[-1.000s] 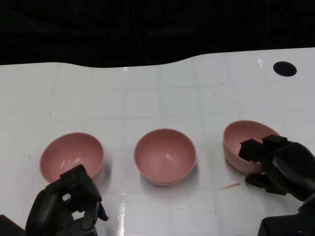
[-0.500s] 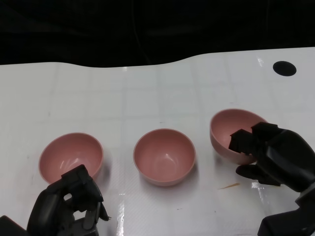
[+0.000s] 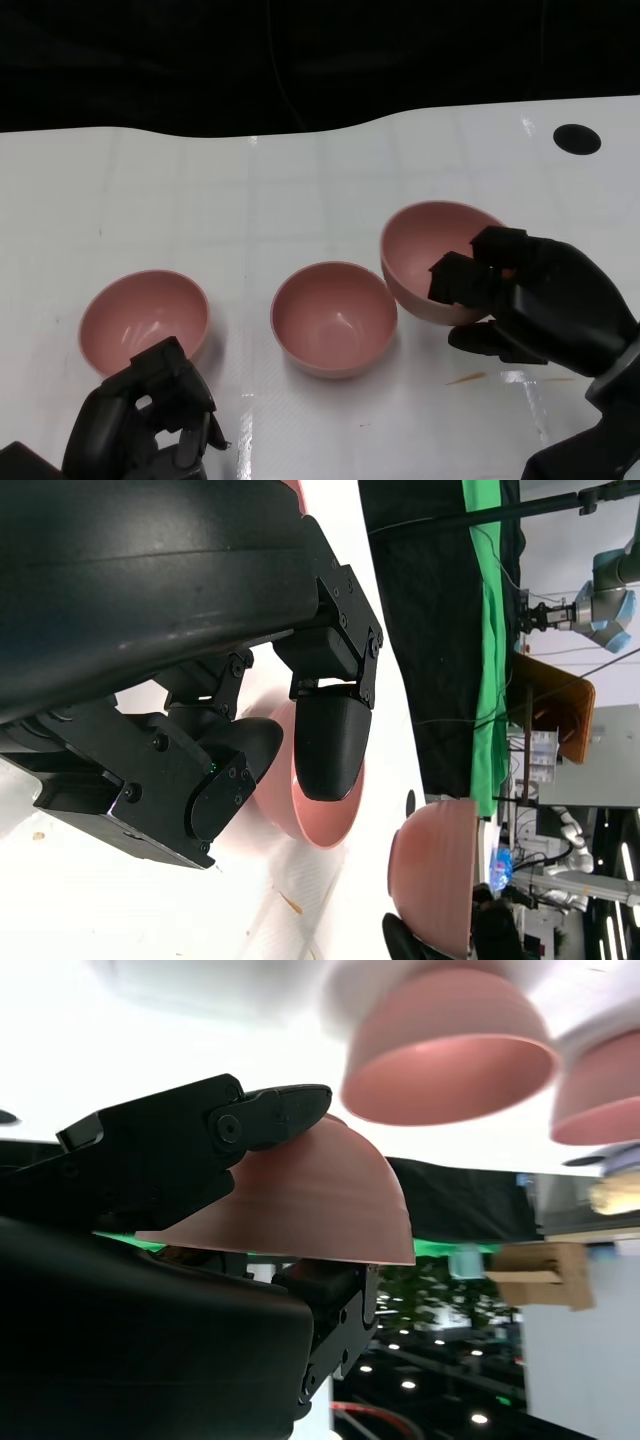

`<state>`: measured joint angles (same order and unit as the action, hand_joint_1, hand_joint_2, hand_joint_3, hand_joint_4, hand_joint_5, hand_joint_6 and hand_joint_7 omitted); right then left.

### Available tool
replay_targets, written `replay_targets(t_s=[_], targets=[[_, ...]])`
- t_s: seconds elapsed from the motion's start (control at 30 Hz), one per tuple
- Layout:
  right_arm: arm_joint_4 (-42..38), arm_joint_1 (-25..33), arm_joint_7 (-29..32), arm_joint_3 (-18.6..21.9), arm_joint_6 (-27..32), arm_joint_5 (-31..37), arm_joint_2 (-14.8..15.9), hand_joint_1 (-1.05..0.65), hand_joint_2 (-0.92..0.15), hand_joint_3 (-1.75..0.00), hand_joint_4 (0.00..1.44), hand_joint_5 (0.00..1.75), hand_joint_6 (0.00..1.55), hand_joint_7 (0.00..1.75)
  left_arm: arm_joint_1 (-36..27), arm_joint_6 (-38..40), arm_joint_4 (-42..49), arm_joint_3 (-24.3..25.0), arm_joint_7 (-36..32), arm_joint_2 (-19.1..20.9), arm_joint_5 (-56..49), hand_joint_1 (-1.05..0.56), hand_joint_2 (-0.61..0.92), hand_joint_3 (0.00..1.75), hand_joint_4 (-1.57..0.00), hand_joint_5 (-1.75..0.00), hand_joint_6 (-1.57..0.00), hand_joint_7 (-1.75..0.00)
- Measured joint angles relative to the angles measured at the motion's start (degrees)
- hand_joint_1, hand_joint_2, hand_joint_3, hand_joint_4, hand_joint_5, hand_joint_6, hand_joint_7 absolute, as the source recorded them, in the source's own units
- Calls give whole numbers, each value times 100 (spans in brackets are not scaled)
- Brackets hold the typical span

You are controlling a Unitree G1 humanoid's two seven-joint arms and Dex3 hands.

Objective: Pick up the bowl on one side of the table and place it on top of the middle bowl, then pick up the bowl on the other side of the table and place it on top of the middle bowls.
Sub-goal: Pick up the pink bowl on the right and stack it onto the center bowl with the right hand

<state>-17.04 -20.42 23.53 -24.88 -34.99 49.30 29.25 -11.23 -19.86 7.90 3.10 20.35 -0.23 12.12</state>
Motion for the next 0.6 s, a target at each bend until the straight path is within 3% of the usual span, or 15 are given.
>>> replay_targets(t_s=[0.2,0.6], targets=[[282,-52,-402,-1,-74,-7,-19,-13,-87,-25,73,175,51,172,0,-110,89,0,0,-11,-9,0,51,132,-79,-175,-71,-167],[469,-394,-558,-23,-248,84,-286,-15,-83,-28,78,175,51,175,13,-148,194,-9,-67,-50,-56,-1,52,131,-80,-175,-71,-167]])
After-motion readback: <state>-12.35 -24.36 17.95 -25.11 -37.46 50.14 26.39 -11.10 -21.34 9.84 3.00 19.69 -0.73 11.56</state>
